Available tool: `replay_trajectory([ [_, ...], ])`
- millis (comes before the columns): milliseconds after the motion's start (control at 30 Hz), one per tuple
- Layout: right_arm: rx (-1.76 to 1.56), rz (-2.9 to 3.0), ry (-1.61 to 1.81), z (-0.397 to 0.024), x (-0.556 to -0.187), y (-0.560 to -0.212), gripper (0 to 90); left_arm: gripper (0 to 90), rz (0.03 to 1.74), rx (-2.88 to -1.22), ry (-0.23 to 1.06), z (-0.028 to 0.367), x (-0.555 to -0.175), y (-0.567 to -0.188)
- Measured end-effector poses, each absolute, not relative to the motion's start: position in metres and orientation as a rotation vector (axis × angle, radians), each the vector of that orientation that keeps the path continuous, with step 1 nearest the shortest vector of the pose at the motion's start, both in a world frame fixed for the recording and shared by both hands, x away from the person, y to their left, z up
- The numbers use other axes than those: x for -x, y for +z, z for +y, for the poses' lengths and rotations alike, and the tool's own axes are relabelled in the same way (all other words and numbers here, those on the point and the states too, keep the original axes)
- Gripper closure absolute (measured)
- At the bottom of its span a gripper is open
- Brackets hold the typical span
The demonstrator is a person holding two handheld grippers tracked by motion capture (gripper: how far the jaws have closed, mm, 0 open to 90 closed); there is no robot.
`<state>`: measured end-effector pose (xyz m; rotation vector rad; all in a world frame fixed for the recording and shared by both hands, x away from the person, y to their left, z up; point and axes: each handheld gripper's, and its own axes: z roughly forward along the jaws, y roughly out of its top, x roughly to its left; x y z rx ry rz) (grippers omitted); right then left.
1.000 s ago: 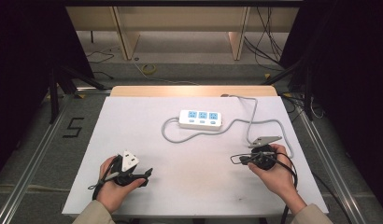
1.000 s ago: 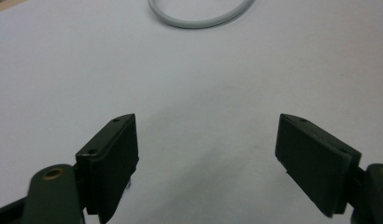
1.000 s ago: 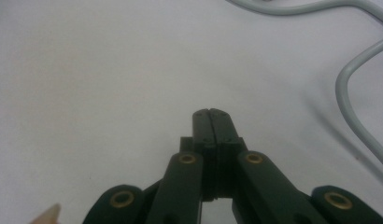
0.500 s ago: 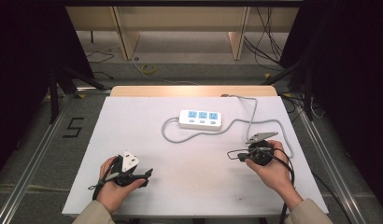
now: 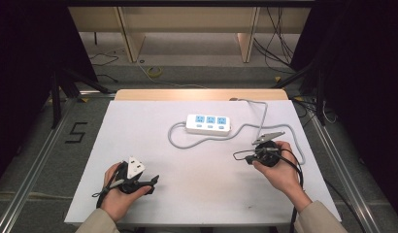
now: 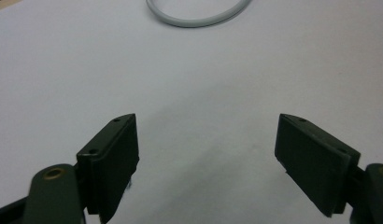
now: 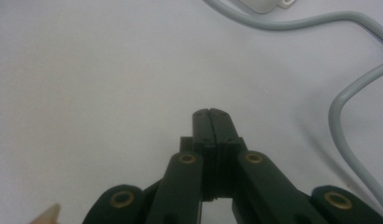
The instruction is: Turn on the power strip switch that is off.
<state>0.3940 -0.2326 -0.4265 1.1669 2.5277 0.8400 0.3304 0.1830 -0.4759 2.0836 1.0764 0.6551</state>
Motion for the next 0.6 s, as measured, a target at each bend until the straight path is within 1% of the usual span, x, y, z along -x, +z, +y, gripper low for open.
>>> replay_trajectory([
  [600, -1.197, 2.572, 0.771, -0.223, -0.409, -0.419, 90.0, 21.4, 1.08, -2.082, 0.66, 0.184, -0.331, -0.476],
])
